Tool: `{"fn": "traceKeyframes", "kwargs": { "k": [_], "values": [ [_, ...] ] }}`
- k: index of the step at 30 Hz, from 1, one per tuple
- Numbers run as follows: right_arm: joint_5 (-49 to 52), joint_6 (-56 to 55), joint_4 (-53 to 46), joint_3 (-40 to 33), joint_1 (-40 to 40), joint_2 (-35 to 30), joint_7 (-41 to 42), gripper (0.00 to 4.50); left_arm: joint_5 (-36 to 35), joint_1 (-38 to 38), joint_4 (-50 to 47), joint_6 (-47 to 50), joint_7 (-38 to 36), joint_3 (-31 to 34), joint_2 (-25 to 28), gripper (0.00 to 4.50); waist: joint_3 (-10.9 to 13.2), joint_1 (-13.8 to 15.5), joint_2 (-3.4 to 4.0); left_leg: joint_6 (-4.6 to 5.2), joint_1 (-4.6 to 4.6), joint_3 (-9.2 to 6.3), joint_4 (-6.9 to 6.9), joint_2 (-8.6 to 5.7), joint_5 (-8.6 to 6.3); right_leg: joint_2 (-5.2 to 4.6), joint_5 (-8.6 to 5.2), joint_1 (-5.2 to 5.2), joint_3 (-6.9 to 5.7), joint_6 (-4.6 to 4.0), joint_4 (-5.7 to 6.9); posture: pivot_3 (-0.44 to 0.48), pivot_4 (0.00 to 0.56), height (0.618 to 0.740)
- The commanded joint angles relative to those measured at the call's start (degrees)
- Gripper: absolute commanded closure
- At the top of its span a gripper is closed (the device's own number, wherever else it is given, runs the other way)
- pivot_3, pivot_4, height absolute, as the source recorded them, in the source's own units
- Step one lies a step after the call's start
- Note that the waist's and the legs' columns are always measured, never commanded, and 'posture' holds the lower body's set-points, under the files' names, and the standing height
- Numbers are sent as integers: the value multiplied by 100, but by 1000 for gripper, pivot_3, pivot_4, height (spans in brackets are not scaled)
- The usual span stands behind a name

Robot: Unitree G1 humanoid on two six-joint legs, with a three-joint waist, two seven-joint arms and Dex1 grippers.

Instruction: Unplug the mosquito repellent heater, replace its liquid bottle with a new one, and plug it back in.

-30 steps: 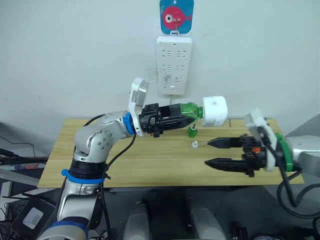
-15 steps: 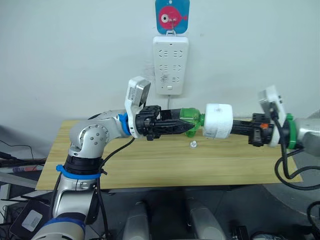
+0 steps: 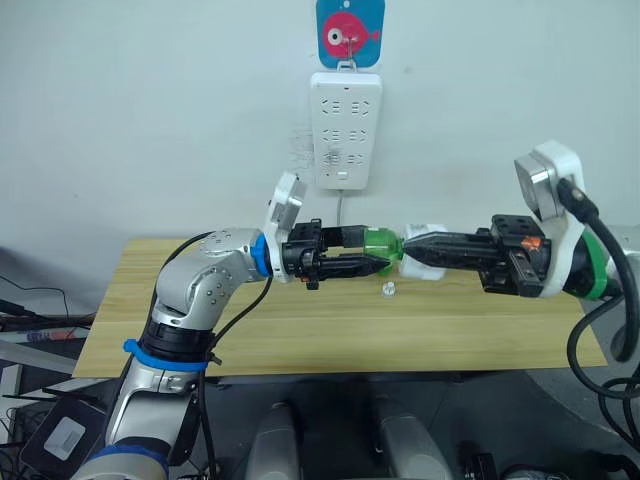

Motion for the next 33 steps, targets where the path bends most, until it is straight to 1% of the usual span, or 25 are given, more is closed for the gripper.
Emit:
{"fn": "traceKeyframes", "kwargs": {
  "k": [1, 3, 7, 10, 12, 16, 21, 24, 29, 31, 33],
  "values": [
    [-121, -57, 195, 51, -260, 15, -175, 4500, 178, -4, -197, -490, -281, -45, 11, 2270, 0, 0, 0, 0, 0, 0, 0, 0, 0, 0, 0, 0, 0, 0, 0, -122, 216, 740],
    [-595, -138, 384, 211, -336, 66, -142, 4500, 100, 25, -304, -417, -323, -38, 37, 2270, 0, 0, 0, 0, 1, 0, 0, 1, 0, 0, 0, 0, 0, 0, 1, -117, 216, 740],
    [-1276, -312, 845, 281, -445, 212, -109, 4500, -270, 9, -419, 45, -226, 107, 51, 2270, 0, 0, 0, 0, 0, -1, 0, 1, 0, 0, 0, 0, -1, 0, 1, -112, 216, 740],
    [-1640, -308, 1102, 267, -376, 327, -148, 4500, -541, -62, -464, 365, -161, 218, 58, 2270, 0, 3, 0, 0, 0, -2, 0, 1, 0, 0, 0, 0, -2, 0, 0, -110, 217, 740],
    [-1796, -219, 1061, 317, -213, 318, -60, 4500, -684, -117, -465, 522, -58, 300, 23, 2270, 0, 4, 0, 0, 0, -1, 0, 1, 0, 0, 0, 0, -2, 0, 1, -111, 217, 740],
    [-1452, 260, 512, 352, 167, 40, 464, 4500, -627, -216, -329, 481, 116, 359, -45, 2270, 0, 7, 0, 0, 0, -3, -1, 1, 0, 1, 0, 1, -3, 1, 0, -113, 218, 740],
    [-841, 606, -149, 184, 415, -359, 990, 4500, -75, -255, -54, -181, 203, 251, -123, 2270, 0, 7, 0, 0, 1, -2, 1, 1, 0, 1, 0, 1, -3, 1, 2, -117, 219, 740],
    [-395, 630, -308, 84, 369, -422, 917, 4500, 139, -269, 96, -486, 271, 241, -231, 2270, 0, 7, 1, 0, 3, -3, 1, 2, 0, 2, 0, 2, -2, 1, 3, -123, 220, 740],
    [77, 481, -152, 88, 106, -276, 397, 4500, 437, -186, 138, -840, 75, 107, -222, 2270, 0, 4, 1, 0, 1, 0, 0, 1, 0, 2, 0, 0, 0, 1, 1, -125, 222, 740],
    [136, 411, -41, 104, 8, -207, 202, 4500, 455, -164, 140, -884, 85, 120, -251, 2270, 0, 3, 0, 0, 1, -1, 0, 2, 0, 2, 0, 1, -1, 1, 1, -125, 222, 740],
    [-62, 331, 61, 141, -46, -136, 117, 4500, 398, -160, 102, -826, 88, 143, -273, 2270, 0, 3, 0, 0, 1, -1, 0, 2, 0, 2, 0, 1, -1, 1, 1, -120, 222, 740]
  ]
}}
